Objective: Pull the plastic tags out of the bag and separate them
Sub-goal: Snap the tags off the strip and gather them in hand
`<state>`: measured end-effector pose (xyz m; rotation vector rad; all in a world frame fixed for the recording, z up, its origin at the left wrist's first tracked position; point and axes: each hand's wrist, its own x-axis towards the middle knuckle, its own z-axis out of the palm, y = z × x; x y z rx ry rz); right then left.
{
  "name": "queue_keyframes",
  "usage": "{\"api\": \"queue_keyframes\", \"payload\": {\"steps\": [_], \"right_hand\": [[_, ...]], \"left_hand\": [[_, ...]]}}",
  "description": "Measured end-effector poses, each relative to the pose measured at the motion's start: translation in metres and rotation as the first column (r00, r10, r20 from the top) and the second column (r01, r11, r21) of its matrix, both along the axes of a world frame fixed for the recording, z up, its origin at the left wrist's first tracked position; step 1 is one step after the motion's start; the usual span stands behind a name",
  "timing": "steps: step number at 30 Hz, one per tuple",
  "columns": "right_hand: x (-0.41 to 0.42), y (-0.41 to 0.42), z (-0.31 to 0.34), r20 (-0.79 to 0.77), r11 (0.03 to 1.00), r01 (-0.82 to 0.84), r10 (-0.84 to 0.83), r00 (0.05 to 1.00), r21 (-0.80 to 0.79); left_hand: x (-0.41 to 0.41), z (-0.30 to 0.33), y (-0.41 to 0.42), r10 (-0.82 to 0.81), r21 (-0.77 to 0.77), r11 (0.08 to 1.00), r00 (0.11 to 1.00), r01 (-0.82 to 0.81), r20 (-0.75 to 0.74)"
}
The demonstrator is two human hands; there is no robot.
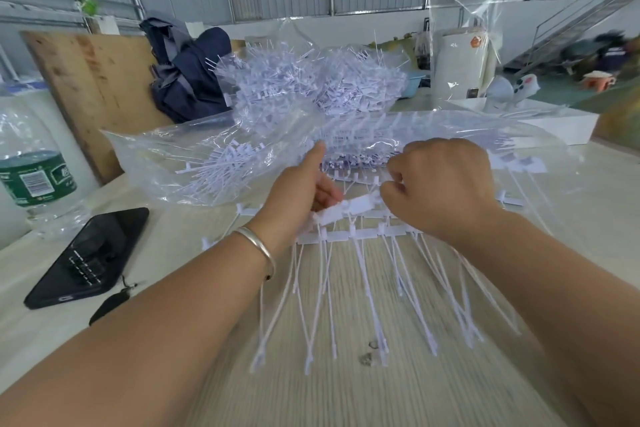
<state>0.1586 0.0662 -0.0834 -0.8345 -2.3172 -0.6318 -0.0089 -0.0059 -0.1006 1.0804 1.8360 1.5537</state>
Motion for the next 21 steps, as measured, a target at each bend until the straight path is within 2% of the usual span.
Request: {"api": "queue_keyframes", "payload": {"steps": [1, 2, 5, 7, 10, 12, 14, 15, 16, 17, 18, 19, 20, 21], "right_hand": [[0.0, 0.003, -0.001, 0.032, 1.0, 0.016, -0.016, 0.999, -0.006], [0.001, 0.006, -0.002, 0.055, 1.0, 0.025, -0.024, 0.998, -0.018], [0.005, 0.015, -0.003, 0.022, 0.996, 0.022, -0.02, 1.0, -0.082], [0.006, 0.019, -0.004, -0.014, 0.991, 0.027, -0.029, 0.999, -0.128], [0.006, 0.024, -0.006, -0.073, 0.982, 0.037, -0.051, 0.996, -0.183], [0.005, 0.025, -0.007, -0.106, 0.98, 0.045, -0.066, 0.992, -0.195], [0.004, 0.023, -0.008, -0.119, 0.982, 0.065, -0.087, 0.989, -0.179], [0.004, 0.022, -0.007, -0.118, 0.983, 0.081, -0.102, 0.988, -0.167], [0.004, 0.021, -0.006, -0.115, 0.982, 0.106, -0.125, 0.985, -0.156], [0.006, 0.02, -0.005, -0.112, 0.979, 0.138, -0.155, 0.982, -0.147], [0.007, 0.019, -0.004, -0.107, 0.975, 0.17, -0.186, 0.977, -0.145], [0.008, 0.019, -0.003, -0.102, 0.968, 0.197, -0.214, 0.972, -0.154], [0.009, 0.018, -0.002, -0.102, 0.961, 0.217, -0.237, 0.966, -0.17], [0.009, 0.017, -0.002, -0.102, 0.953, 0.235, -0.258, 0.961, -0.19]], "left_hand": [[-0.004, -0.002, 0.0, -0.045, 0.017, 0.999, 0.991, 0.043, 0.122], [-0.008, -0.005, 0.0, -0.059, 0.027, 0.998, 0.991, 0.056, 0.118], [-0.012, -0.007, -0.002, -0.006, 0.008, 1.0, 0.997, 0.007, -0.08], [-0.009, -0.008, -0.002, 0.003, -0.025, 1.0, 0.97, -0.009, -0.245], [-0.005, -0.008, -0.005, 0.014, -0.025, 0.999, 0.799, -0.037, -0.601], [-0.004, -0.005, -0.009, 0.051, 0.012, 0.998, 0.632, -0.066, -0.774], [0.001, -0.002, -0.011, 0.084, 0.045, 0.995, 0.486, -0.091, -0.87], [0.003, -0.002, -0.011, 0.067, 0.026, 0.996, 0.503, -0.088, -0.862], [0.005, -0.002, -0.009, 0.032, -0.014, 0.998, 0.636, -0.067, -0.771], [0.007, -0.003, -0.007, -0.015, -0.05, 0.999, 0.828, -0.015, -0.56], [0.009, -0.002, -0.006, -0.068, -0.057, 0.997, 0.967, 0.055, -0.248], [0.01, -0.002, -0.005, -0.1, -0.026, 0.995, 0.994, 0.101, 0.053], [0.011, -0.004, -0.003, -0.111, 0.036, 0.994, 0.961, 0.105, 0.254], [0.011, -0.005, -0.002, -0.105, 0.1, 0.992, 0.932, 0.075, 0.348]]}}
